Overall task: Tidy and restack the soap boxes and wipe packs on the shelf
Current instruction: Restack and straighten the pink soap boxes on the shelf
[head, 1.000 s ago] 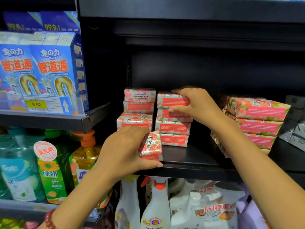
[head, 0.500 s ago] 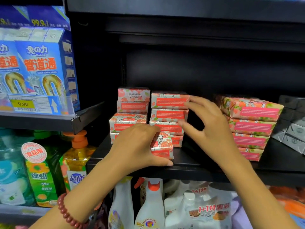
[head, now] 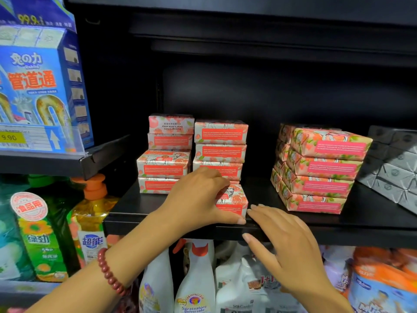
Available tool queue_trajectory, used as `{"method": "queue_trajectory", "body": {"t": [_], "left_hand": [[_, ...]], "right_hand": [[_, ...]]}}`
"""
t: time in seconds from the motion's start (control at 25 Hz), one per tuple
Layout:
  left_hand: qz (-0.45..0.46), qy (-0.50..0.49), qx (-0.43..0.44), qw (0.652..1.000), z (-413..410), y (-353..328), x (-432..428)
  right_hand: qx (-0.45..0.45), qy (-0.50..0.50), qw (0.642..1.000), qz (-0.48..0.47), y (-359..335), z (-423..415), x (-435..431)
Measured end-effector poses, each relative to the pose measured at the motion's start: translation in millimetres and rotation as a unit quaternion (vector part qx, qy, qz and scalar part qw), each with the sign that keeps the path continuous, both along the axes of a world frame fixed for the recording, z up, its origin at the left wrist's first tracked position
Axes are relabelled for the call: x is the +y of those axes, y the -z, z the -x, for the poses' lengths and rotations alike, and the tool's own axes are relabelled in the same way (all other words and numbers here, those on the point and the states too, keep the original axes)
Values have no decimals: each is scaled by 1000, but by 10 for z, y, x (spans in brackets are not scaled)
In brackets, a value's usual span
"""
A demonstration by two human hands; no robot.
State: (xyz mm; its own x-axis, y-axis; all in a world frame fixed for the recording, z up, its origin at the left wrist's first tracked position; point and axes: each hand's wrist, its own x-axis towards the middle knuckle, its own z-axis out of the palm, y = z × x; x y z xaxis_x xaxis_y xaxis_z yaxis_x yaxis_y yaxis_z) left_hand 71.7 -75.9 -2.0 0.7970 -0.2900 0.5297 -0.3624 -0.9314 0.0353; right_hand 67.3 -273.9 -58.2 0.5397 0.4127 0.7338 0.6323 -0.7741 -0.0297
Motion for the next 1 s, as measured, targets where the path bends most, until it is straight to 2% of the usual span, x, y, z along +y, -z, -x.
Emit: {"method": "queue_trajectory", "body": {"t": [0.32, 0.68, 1.0], "left_hand": [[89, 11, -101, 991, 358, 197, 197], [112, -16, -58, 992, 331, 206, 194], [105, -41, -57, 992, 144, 174, 161]], "right_hand": [[-22, -1, 1000, -7, 63, -38, -17], [-22, 12, 1000, -10, 63, -16, 7], [-29, 6, 999, -13, 67, -22, 5]]}}
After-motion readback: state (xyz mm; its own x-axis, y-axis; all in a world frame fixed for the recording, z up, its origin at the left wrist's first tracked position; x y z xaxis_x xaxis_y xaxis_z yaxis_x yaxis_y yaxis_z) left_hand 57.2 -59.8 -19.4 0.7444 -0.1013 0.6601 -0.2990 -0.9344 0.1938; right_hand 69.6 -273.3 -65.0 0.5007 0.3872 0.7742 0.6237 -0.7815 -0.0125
